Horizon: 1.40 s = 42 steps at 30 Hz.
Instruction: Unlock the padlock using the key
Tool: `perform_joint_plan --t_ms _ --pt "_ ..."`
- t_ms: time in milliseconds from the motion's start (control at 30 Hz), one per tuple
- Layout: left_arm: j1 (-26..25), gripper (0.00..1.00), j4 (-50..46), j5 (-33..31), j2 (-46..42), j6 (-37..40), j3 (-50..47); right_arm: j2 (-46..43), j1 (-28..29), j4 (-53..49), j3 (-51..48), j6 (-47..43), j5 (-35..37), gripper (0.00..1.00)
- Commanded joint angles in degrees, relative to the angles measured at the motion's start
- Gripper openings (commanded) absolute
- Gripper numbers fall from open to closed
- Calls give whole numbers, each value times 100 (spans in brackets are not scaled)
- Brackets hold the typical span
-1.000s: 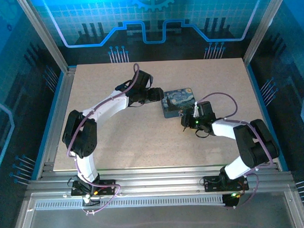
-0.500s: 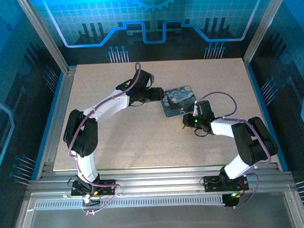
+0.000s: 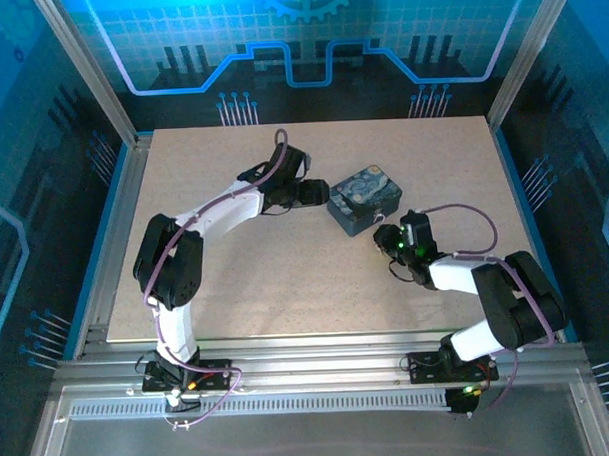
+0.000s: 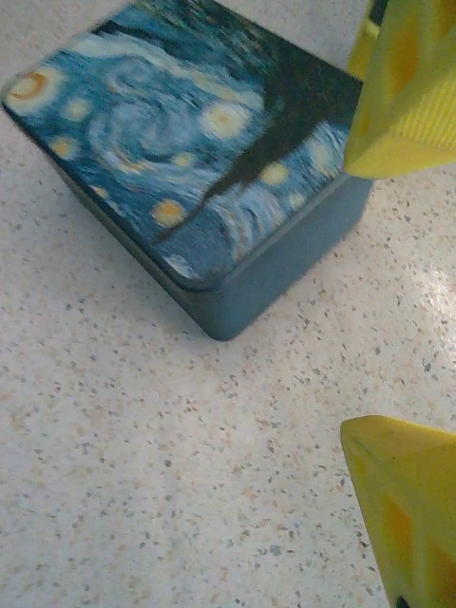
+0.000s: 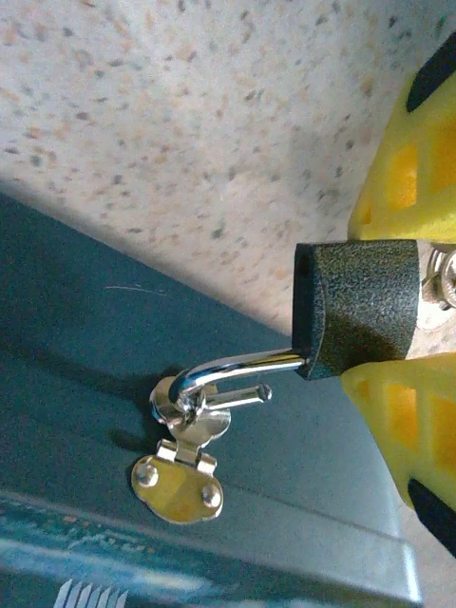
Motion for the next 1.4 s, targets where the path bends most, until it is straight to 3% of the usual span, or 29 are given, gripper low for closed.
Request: perform_joint_plan --t_ms 0,133,400,567,700,967,1233,1367 --pt "-13 67 117 139 -302 -117 -203 -126 83 745 100 821 749 13" --pt "-12 67 164 184 -441 -160 -346 -18 49 310 421 1040 1130 15" --pt "-12 67 117 162 -751 -109 -556 499 -349 -197 902 855 844 17" --pt "0 67 112 140 -936 -94 -663 345 -486 -1000 1156 -86 666 42" --pt "-2 67 162 187 -947 -119 -698 421 -505 -977 1038 -294 317 49" --pt "-26 68 13 227 -735 239 -422 1133 -581 -494 1237 -516 -610 51" --pt "-71 69 -447 -158 -519 574 -27 350 -774 -2089 1826 -1900 115 53" --pt "-71 70 -499 -192 -580 613 -57 445 -1226 -2094 2264 -2390 -250 60"
